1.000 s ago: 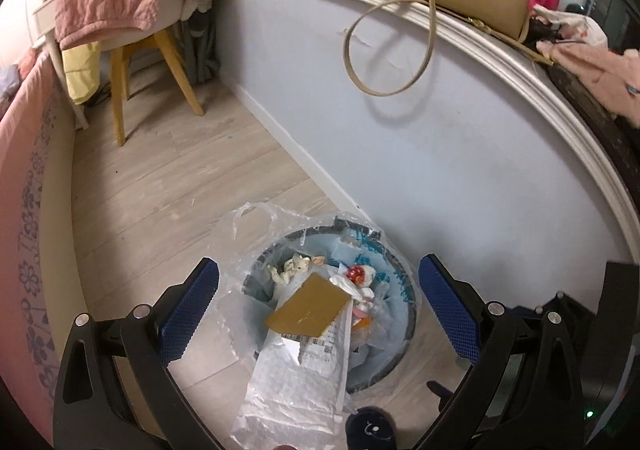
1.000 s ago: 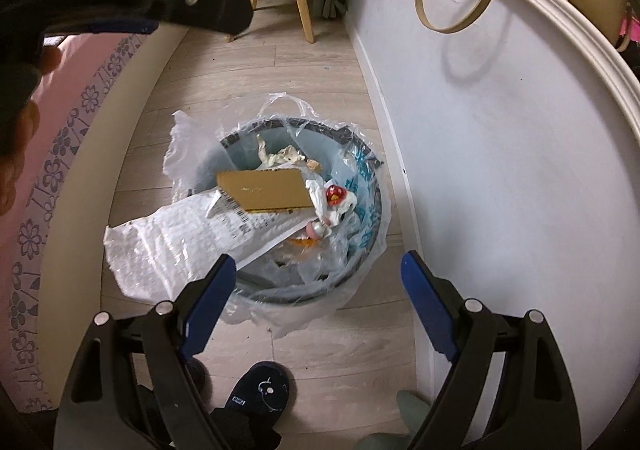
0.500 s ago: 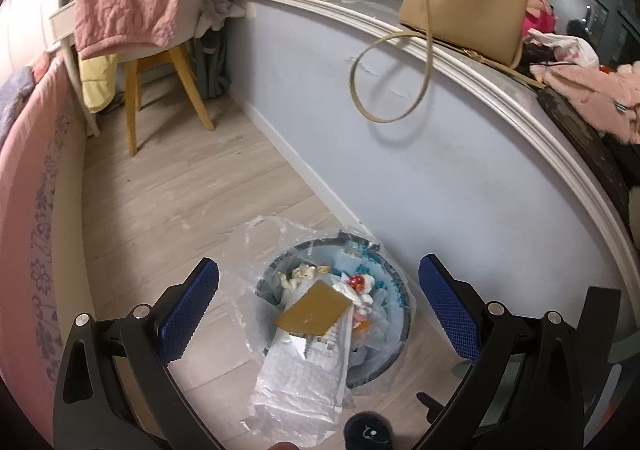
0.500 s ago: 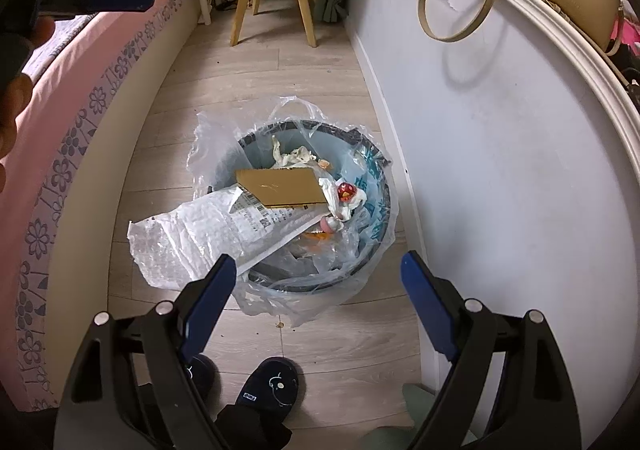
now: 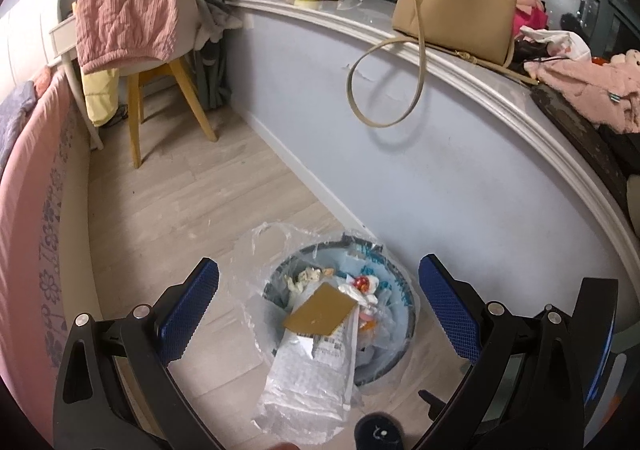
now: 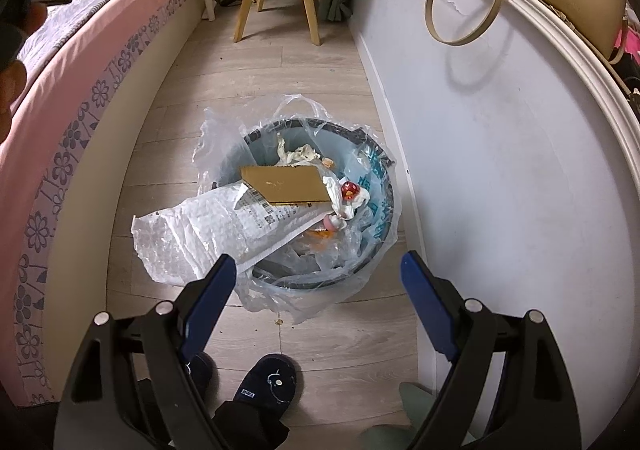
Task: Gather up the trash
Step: 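Raise both open tools up from the bin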
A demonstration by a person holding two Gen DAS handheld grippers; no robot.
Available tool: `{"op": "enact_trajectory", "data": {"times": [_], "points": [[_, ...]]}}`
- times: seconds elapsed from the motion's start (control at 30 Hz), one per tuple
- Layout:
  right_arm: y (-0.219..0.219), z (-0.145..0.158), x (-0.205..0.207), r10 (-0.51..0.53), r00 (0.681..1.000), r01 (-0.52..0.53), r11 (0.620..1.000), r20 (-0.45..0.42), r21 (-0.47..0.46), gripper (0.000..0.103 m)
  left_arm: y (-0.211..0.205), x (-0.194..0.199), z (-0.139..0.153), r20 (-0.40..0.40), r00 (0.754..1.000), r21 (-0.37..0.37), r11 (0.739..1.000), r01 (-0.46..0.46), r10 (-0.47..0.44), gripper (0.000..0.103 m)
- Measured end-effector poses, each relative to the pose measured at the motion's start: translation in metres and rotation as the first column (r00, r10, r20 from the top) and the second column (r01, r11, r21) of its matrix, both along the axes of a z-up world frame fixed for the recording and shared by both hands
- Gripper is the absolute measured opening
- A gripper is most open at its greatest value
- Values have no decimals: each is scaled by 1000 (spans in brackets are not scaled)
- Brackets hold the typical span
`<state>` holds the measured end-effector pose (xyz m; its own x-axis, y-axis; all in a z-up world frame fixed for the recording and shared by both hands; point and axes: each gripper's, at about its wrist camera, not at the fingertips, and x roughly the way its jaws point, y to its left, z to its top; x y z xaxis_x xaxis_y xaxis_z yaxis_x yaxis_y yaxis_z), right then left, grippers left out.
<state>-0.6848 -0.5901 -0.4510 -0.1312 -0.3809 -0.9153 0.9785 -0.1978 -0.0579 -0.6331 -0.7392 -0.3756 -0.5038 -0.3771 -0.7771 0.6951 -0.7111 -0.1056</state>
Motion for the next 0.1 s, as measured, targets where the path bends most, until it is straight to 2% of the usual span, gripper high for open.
{"op": "enact_trajectory", "data": {"times": [0.1], "points": [[0,6,2,-10,1000,10,1000,2,2,81,1,3,2,18,1000,11,1000,-5,5,97]]}}
